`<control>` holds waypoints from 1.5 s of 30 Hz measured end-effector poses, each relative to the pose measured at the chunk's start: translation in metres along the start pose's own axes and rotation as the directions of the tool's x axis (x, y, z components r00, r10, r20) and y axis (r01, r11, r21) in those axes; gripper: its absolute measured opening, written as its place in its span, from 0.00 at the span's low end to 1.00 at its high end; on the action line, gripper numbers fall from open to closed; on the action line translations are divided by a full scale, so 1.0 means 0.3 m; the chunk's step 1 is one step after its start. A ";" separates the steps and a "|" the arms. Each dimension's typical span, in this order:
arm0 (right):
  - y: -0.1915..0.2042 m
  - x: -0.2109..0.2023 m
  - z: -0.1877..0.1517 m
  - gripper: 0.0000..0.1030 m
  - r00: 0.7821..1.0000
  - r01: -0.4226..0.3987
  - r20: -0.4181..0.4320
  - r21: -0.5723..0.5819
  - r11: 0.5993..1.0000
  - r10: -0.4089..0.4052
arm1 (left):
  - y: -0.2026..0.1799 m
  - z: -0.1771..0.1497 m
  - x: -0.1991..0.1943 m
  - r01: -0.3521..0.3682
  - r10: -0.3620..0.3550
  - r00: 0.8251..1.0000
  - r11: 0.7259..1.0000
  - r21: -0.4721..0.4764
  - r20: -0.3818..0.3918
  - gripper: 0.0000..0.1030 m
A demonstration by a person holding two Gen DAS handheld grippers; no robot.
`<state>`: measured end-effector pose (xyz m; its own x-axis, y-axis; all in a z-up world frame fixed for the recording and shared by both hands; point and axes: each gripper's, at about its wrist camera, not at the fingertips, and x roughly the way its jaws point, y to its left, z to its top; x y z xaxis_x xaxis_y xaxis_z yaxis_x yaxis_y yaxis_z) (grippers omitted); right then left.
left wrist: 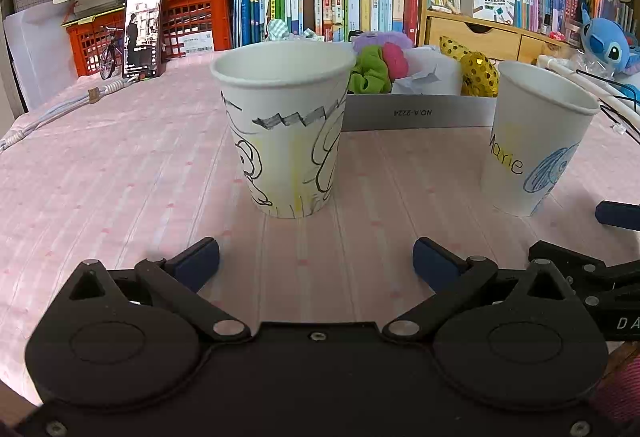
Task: Organize soft objects
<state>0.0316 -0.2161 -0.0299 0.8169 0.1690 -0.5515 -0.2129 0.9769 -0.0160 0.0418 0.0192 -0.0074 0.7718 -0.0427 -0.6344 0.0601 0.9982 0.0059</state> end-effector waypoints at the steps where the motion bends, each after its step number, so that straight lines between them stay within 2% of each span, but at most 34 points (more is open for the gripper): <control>1: 0.000 0.000 0.001 1.00 1.000 0.000 0.000 0.000 1.000 0.000 | 0.001 -0.001 0.000 0.000 0.000 1.000 1.000 -0.001 -0.001 1.00; 45: 0.000 0.007 0.006 1.00 1.000 -0.010 -0.016 -0.006 1.000 0.010 | 0.000 -0.004 0.000 -0.002 0.002 1.000 1.000 0.000 -0.001 1.00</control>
<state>0.0342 -0.2155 -0.0296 0.8059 0.1768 -0.5650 -0.2245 0.9744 -0.0153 0.0411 0.0191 -0.0082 0.7715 -0.0408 -0.6349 0.0587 0.9982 0.0072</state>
